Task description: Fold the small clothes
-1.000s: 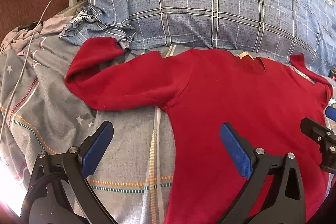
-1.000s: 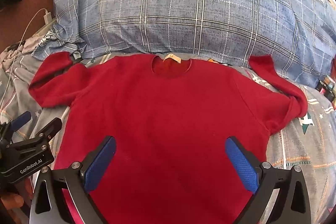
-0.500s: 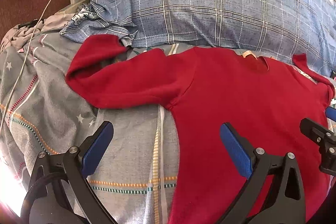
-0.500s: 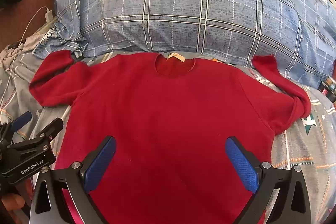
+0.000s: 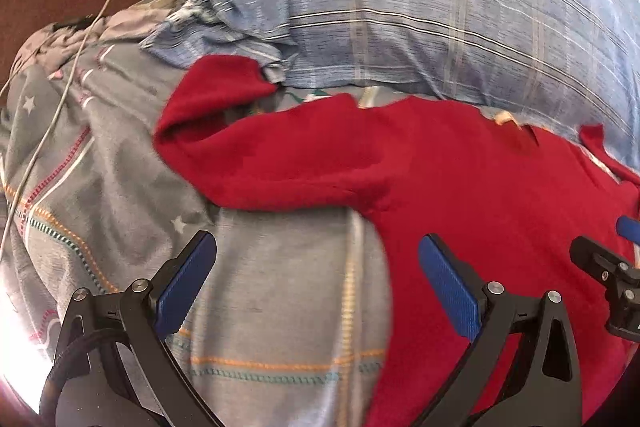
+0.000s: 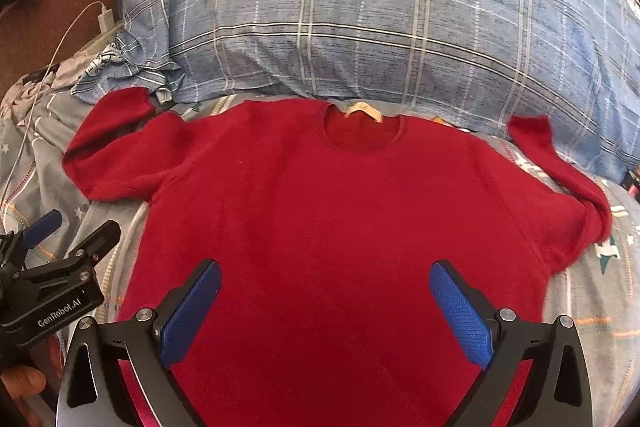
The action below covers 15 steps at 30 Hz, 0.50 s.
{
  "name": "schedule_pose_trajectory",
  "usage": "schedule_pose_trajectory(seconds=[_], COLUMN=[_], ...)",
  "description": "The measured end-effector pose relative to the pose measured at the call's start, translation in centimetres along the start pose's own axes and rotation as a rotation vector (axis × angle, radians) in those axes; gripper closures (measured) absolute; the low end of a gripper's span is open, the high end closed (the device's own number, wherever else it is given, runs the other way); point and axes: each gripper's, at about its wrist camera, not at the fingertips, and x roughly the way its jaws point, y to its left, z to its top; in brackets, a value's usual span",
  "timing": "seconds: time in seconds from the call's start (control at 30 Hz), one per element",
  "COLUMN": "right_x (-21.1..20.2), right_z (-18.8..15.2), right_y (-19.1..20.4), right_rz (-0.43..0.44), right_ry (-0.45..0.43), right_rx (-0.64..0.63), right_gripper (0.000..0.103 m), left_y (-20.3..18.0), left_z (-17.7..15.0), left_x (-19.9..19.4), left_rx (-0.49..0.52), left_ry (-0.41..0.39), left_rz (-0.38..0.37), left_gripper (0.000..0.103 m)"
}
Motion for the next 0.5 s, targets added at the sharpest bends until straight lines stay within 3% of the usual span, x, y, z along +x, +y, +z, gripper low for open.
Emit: schedule_pose_trajectory(seconds=[0.23, 0.5], right_x=[1.8, 2.9], right_z=[1.5, 2.0], right_y=[2.3, 2.8], right_rz=[0.015, -0.010], right_ry=[0.008, 0.003], right_rx=[-0.050, -0.063], right_gripper=[0.000, 0.000], left_y=[2.1, 0.9], left_z=[0.6, 0.6], left_x=[1.8, 2.1], left_rx=[-0.077, -0.062], left_ry=[0.023, 0.030], left_rz=[0.029, 0.011], left_gripper=[0.001, 0.001])
